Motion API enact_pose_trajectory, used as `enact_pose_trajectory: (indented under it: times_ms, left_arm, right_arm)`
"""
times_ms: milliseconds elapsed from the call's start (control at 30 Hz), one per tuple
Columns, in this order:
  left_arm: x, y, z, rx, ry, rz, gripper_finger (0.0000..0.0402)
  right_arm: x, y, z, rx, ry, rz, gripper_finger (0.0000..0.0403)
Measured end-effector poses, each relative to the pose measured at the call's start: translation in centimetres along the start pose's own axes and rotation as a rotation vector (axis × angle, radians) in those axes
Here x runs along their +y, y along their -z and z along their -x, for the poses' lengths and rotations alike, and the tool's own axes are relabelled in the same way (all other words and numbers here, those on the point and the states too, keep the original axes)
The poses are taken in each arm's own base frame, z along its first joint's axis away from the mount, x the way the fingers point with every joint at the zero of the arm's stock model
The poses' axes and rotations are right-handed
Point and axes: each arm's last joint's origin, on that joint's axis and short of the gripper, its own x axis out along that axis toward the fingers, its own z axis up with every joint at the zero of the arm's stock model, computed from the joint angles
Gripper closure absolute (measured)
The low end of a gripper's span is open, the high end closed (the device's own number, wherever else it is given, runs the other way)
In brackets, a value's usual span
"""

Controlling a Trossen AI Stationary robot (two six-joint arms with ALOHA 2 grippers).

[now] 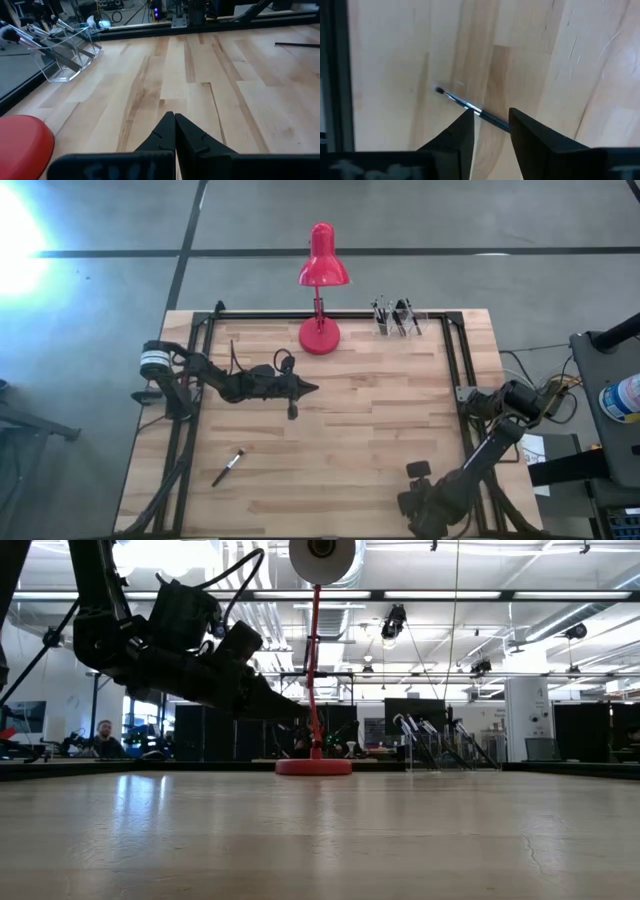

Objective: Sort items
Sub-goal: Put the black eyeshadow brush into the transparent organizer

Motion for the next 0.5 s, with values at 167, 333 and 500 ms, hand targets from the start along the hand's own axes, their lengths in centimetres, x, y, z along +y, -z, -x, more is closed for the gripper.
enact_pose_trajectory:
  times_ms: [167, 333, 500]
  left_arm:
    - [0.0, 0.0, 0.0, 0.001, 0.001, -0.015, 0.0401]
    - [0.0, 0.0, 0.0, 0.002, 0.001, -0.021, 0.0401]
    - [0.0, 0.1, 0.0, 0.005, 0.001, -0.021, 0.0401]
  right_arm:
    - [0.4, -0.4, 0.5, 0.015, -0.01, -0.009, 0.0291]
    - [0.8, -0.4, 0.0, 0.039, -0.052, -0.002, 0.0286]
    - [1.1, -0.2, -1.1, 0.068, -0.027, 0.02, 0.0284]
